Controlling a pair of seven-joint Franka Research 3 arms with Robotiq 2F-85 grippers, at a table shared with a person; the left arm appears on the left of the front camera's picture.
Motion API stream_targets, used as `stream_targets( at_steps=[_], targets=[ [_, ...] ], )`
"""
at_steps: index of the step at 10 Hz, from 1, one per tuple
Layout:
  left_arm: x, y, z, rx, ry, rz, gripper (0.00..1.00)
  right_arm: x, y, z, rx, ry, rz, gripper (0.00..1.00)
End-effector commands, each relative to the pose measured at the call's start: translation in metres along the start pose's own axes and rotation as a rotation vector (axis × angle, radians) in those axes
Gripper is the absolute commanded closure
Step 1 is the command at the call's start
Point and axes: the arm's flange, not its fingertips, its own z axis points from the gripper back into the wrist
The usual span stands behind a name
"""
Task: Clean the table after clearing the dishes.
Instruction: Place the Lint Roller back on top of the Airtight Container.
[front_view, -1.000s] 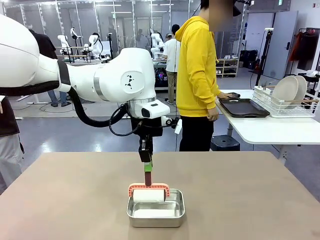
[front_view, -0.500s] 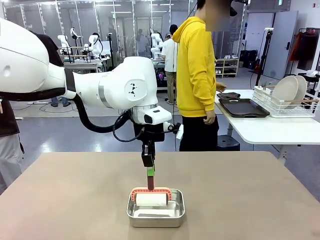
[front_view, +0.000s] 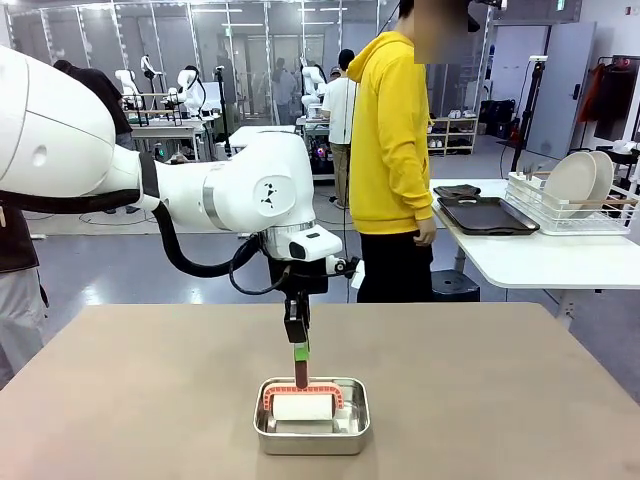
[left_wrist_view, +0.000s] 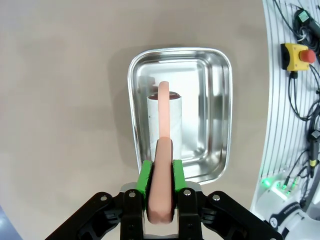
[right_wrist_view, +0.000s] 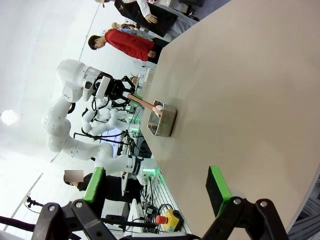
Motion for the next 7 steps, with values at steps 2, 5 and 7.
stream_targets(
  at_steps=[2,5,7],
  targets=[
    [-0.002,0.01,-0.008,0.011,-0.013,-0.014,0.78,-0.002,0.003,0.0,0.002,-0.004,0.01,0.0],
    [-0.001,0.018,-0.015,-0.013,0.011,-0.013,0.78,-0.002,0.003,0.0,0.002,-0.004,0.01,0.0],
    [-0.002,0.019,-0.017,-0.025,0.017,-0.003,0.78,-0.002,0.003,0.0,0.002,-0.004,0.01,0.0]
  ],
)
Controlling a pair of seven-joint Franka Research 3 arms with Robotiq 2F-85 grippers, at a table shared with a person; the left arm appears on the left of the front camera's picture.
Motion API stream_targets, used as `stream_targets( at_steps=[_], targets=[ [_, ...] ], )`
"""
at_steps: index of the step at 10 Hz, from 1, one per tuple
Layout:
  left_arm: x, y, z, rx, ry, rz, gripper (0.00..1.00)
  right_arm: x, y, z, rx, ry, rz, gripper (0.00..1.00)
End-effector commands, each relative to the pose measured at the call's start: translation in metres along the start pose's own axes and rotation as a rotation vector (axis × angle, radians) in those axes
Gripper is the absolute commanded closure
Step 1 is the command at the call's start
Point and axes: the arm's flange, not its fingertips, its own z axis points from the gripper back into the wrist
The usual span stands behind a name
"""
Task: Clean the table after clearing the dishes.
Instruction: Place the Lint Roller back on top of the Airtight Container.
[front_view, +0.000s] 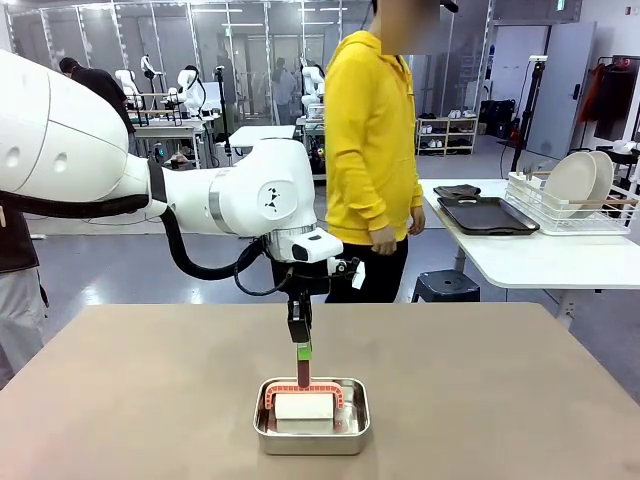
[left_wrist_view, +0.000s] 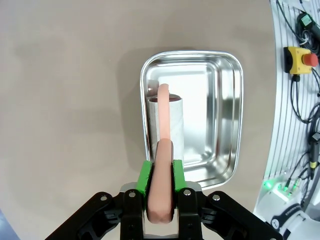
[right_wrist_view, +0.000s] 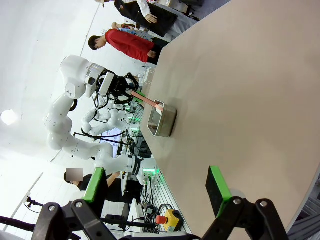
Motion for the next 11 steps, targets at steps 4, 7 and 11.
stream_targets(
  at_steps=[4,7,11],
  targets=[
    [-0.004,0.002,-0.006,-0.004,0.022,-0.005,0.78,-0.002,0.003,0.0,0.002,-0.004,0.01,0.0],
    [-0.005,0.003,-0.003,0.001,0.017,-0.001,0.76,-0.002,0.003,0.0,0.002,-0.004,0.01,0.0],
    [-0.003,0.001,0.016,0.012,0.031,-0.002,0.62,-0.002,0.003,0.0,0.002,-0.004,0.01,0.0]
  ],
)
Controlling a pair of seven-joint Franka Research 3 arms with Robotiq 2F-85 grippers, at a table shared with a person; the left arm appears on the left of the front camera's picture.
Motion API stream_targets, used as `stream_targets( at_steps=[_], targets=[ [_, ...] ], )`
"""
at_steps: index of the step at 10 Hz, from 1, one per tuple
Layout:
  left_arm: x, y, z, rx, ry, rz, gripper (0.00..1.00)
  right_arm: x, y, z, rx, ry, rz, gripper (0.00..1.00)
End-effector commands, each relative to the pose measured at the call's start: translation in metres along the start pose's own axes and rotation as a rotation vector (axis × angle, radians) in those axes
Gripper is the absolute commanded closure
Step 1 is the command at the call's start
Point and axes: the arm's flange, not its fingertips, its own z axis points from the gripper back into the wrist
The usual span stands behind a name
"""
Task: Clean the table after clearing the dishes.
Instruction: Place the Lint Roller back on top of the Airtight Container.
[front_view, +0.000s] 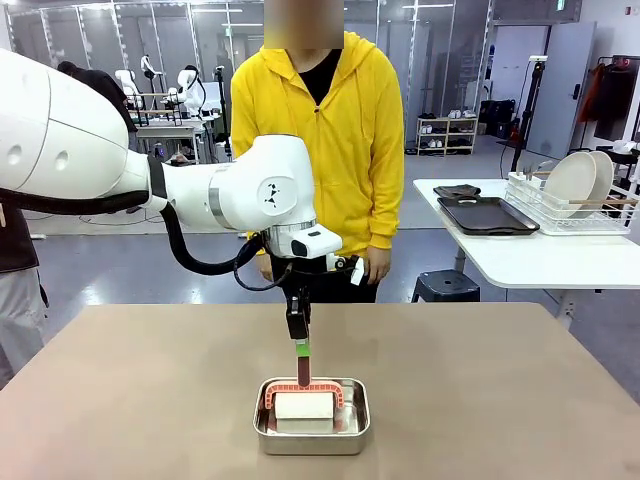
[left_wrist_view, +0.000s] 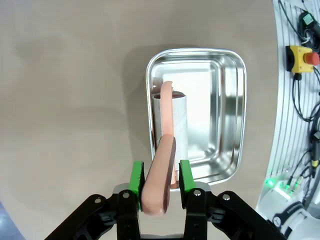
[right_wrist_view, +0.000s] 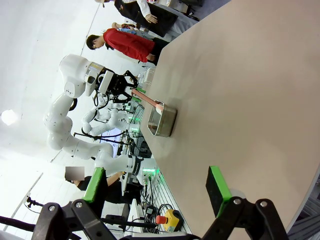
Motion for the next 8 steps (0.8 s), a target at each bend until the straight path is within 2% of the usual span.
stream_targets(
  at_steps=[1,2,3,4,5,6,7,8],
  targets=[
    [-0.001,-0.003,0.012,-0.007,0.037,0.0,0.43,-0.002,0.003,0.0,0.002,-0.004,0.01,0.0],
    [0.001,-0.005,0.015,0.0,0.045,-0.002,0.5,-0.002,0.003,0.0,0.002,-0.004,0.01,0.0],
    [0.001,-0.006,0.021,0.009,0.039,0.0,0.31,-0.002,0.003,0.0,0.002,-0.004,0.01,0.0],
    [0.001,-0.007,0.026,0.013,0.041,0.003,0.38,-0.002,0.003,0.0,0.002,-0.004,0.01,0.0],
    [0.0,-0.008,0.029,0.02,0.036,0.003,0.19,-0.002,0.003,0.0,0.002,-0.004,0.01,0.0],
    [0.001,-0.008,0.032,0.026,0.035,0.003,0.26,-0.002,0.003,0.0,0.002,-0.004,0.01,0.0],
    [0.001,-0.009,0.034,0.03,0.033,0.002,0.07,-0.002,0.003,0.0,0.002,-0.004,0.01,0.0],
    [0.001,-0.01,0.035,0.032,0.032,0.0,0.14,-0.002,0.003,0.0,0.002,-0.004,0.01,0.0]
  ],
)
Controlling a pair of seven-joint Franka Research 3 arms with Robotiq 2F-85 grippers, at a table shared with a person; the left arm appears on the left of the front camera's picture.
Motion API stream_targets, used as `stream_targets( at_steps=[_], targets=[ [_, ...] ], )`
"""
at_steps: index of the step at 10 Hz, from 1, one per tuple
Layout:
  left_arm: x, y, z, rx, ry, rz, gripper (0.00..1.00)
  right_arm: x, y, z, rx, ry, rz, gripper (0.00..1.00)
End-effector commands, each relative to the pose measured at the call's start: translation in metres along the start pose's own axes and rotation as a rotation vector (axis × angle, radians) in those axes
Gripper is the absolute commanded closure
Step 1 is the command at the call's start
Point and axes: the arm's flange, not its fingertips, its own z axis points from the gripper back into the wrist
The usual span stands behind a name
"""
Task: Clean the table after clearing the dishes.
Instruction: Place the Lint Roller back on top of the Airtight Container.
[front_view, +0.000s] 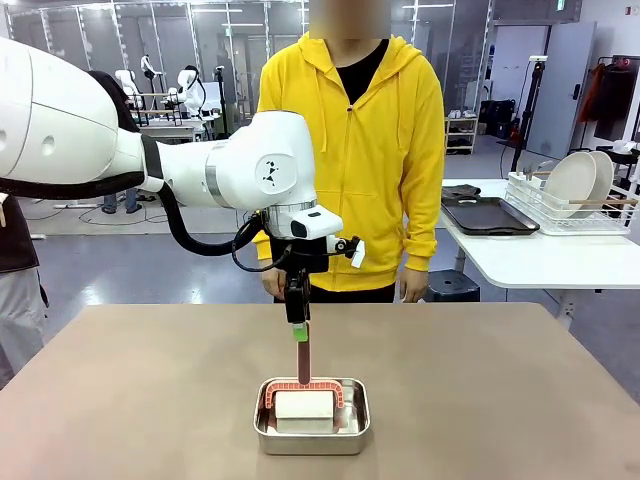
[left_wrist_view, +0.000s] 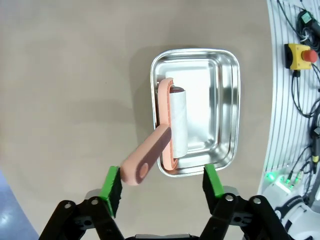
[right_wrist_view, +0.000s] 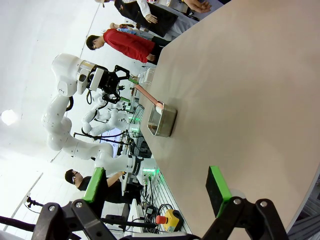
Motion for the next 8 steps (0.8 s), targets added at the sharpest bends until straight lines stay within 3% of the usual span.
stream_targets(
  at_steps=[1,4,5,8],
  targets=[
    [-0.003,-0.007,0.005,0.005,0.021,0.015,0.0,-0.002,0.003,0.0,0.002,-0.004,0.01,0.0],
    [-0.002,-0.013,0.003,0.035,0.071,0.012,0.0,-0.002,0.003,0.0,0.002,-0.004,0.01,0.0],
    [0.0,-0.001,0.003,0.003,0.001,0.003,0.0,-0.002,0.003,0.0,0.002,-0.004,0.01,0.0],
    [0.0,-0.001,0.003,0.003,0.001,0.003,0.0,-0.002,0.003,0.0,0.002,-0.004,0.01,0.0]
  ],
)
